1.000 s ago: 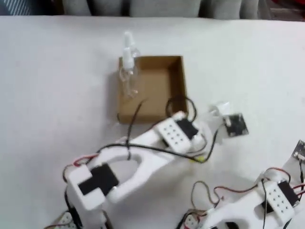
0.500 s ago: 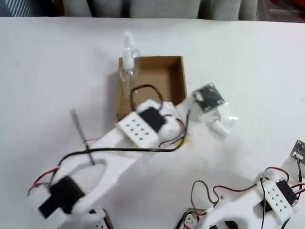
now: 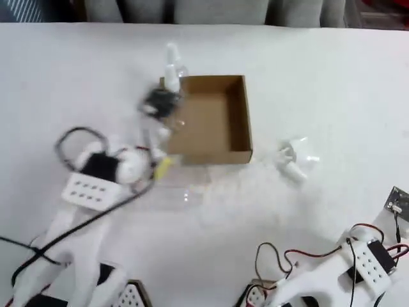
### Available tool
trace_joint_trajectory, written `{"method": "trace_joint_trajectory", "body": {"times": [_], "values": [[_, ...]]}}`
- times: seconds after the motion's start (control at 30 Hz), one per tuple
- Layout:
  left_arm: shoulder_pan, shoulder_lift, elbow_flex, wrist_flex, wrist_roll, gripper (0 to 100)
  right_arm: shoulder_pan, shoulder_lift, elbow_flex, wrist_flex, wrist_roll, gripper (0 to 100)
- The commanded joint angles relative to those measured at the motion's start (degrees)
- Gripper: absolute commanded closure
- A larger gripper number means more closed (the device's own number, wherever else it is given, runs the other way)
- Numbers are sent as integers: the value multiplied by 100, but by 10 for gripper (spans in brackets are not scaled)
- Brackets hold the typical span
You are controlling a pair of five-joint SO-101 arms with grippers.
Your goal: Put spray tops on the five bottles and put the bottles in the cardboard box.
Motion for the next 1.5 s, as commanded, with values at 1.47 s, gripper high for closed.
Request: {"method": "trace_joint_trajectory", "body": {"times": [1.47], "values": [[-3354,3635,-1952,229,-44,699,-224,-57,-44,-92,53,981]]}}
